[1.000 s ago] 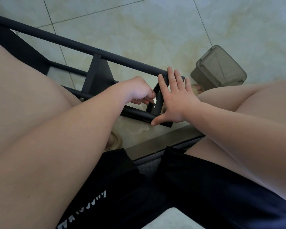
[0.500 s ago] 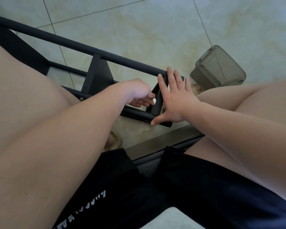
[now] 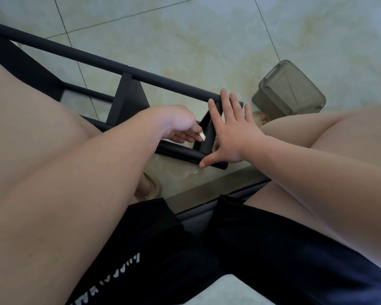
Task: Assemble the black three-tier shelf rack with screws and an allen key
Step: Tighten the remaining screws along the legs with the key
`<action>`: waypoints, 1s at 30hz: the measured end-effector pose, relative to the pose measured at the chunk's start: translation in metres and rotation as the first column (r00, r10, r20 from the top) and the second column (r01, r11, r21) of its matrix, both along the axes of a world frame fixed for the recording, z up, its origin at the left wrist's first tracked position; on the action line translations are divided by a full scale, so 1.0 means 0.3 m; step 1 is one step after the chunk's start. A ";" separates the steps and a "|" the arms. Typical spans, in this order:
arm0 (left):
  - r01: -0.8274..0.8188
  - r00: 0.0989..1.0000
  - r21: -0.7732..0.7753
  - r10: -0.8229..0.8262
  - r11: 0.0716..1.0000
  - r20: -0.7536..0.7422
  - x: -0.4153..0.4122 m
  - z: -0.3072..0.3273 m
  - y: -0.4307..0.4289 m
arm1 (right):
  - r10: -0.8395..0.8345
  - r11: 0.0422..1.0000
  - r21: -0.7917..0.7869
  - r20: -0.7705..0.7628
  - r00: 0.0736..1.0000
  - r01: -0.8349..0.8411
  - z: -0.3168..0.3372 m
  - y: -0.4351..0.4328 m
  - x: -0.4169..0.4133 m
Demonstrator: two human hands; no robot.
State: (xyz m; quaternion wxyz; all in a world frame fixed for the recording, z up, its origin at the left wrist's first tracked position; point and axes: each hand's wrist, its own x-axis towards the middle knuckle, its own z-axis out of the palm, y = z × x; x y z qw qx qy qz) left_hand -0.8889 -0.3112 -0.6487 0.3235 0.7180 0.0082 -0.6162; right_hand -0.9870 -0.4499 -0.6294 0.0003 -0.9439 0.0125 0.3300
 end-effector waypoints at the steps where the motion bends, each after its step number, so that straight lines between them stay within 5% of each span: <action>1: 0.005 1.000 0.005 -0.005 1.000 0.007 0.002 -0.001 0.002 | 0.000 1.000 0.000 -0.001 1.000 0.000 -0.001 0.000 0.000; 14: 0.147 0.985 0.000 -0.147 0.989 0.092 0.010 0.004 0.034 | 0.005 1.000 -0.010 0.004 1.000 -0.005 -0.006 -0.001 0.000; 30: 0.430 0.866 0.038 -0.424 0.902 0.266 0.006 -0.005 0.054 | 0.003 1.000 -0.020 -0.009 1.000 -0.004 0.007 0.004 0.002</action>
